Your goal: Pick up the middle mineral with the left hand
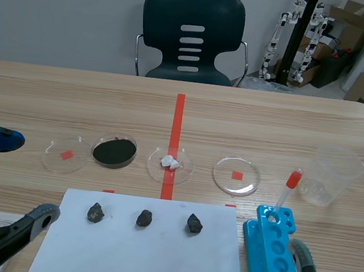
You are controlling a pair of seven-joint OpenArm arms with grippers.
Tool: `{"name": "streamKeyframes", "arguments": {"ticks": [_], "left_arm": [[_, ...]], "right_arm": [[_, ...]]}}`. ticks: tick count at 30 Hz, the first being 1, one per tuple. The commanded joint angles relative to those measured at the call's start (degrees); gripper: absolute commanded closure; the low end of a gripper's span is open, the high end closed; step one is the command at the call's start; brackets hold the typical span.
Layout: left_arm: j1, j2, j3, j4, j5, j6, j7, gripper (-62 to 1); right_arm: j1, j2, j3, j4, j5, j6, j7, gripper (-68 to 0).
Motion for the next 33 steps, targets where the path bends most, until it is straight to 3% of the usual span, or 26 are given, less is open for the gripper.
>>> {"name": "streamKeyframes", "arguments": {"ticks": [1, 33], "left_arm": [[-0.15, 0.28, 0.37, 0.66, -0.55, 0.09, -0.61, -57.2], [-0.15, 0.31, 0.37, 0.66, -0.61, 0.09, -0.39, -57.2]], "right_arm": [[0.39, -0.2, 0.28, 1.2, 0.5, -0.24, 1.03, -67.9], [0.39, -0.17, 0.28, 1.2, -0.63, -0.22, 1.03, -67.9]]}}
